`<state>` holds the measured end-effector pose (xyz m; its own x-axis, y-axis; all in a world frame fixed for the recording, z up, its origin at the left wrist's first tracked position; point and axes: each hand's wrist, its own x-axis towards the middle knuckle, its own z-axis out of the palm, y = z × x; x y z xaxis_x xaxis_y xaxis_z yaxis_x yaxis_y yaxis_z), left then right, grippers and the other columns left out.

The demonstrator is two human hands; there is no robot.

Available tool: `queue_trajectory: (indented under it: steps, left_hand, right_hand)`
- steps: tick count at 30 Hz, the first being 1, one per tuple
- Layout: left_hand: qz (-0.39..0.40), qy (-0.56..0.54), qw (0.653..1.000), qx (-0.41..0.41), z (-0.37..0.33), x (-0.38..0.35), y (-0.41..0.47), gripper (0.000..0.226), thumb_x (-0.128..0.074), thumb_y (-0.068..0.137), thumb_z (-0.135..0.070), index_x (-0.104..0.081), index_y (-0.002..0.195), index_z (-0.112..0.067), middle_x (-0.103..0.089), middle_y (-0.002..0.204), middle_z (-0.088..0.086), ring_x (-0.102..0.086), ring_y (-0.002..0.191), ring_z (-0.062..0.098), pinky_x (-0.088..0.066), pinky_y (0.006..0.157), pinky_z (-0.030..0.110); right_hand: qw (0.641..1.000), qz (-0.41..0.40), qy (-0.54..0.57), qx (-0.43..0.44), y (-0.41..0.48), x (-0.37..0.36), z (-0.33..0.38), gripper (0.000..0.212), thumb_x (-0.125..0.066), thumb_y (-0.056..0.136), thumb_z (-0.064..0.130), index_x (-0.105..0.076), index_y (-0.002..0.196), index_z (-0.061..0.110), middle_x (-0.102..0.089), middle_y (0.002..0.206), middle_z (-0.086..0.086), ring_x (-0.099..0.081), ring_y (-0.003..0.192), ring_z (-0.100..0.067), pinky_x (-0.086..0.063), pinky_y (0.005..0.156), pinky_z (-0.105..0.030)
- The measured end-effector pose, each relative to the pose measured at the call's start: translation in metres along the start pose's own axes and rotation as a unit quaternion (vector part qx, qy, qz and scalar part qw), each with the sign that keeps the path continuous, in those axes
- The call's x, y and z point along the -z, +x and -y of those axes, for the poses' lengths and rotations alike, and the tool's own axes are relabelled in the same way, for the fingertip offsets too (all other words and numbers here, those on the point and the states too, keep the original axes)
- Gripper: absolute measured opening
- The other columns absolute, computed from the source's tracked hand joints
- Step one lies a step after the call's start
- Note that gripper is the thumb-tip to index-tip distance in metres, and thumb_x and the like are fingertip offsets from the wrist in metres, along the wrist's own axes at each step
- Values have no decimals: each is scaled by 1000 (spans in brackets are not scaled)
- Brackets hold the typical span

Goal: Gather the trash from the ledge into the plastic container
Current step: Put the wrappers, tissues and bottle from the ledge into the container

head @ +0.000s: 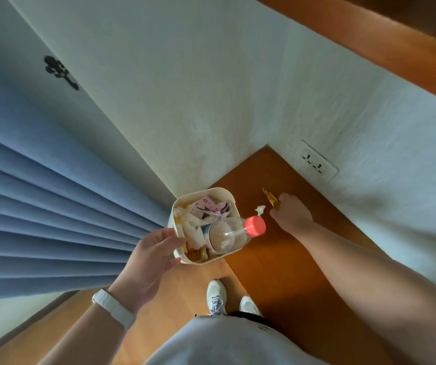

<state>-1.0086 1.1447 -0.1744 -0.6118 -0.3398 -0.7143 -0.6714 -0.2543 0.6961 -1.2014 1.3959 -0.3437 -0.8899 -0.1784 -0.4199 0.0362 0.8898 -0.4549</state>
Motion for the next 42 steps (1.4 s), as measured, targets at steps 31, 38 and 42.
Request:
queue_trajectory:
  steps: [31,38,42]
  left_hand:
    - [129,46,991,4,-8,-28,18,22,-70,91,-18,-72,111,-9,-75,115,11,-67,113,21,-52,102,41]
    - [138,56,989,12,-3,-21,23,27,-71,91,-21,-69,115,-10,-73,119,11,-66,116,25,-53,100,39]
    - [144,52,988,20,0,-19,29,28,-70,91,-22,-69,117,-10,-74,119,10,-66,117,25,-54,99,41]
  right_hand:
    - [955,105,-80,266,-115,140,125,19,-68,85,30,-67,104,29,-54,96,16,-56,85,-10,-50,76,-33]
    - [940,101,-134,296,-103,116,145,25,-62,90,32,-65,113,23,-53,101,14,-57,88,-10,-50,75,-29]
    - [937,82,-129,314,-96,106,143,22,-61,92,31,-66,111,19,-55,97,11,-57,82,-11,-50,69,-30]
